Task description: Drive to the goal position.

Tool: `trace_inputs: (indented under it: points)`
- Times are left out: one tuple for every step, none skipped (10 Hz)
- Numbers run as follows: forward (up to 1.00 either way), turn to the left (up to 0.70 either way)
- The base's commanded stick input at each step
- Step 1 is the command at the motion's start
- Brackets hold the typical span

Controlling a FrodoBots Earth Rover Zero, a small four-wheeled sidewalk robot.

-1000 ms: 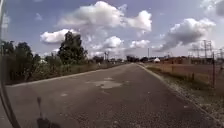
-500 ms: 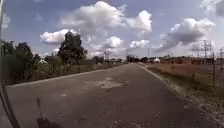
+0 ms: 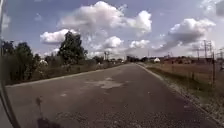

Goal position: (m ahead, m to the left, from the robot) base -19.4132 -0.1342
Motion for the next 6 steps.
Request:
trace_inputs:
  points:
    - [0.04,0.00]
    - [0.04,0.00]
    - [0.04,0.00]
    - [0.04,0.00]
    - [0.04,0.00]
    - [0.04,0.00]
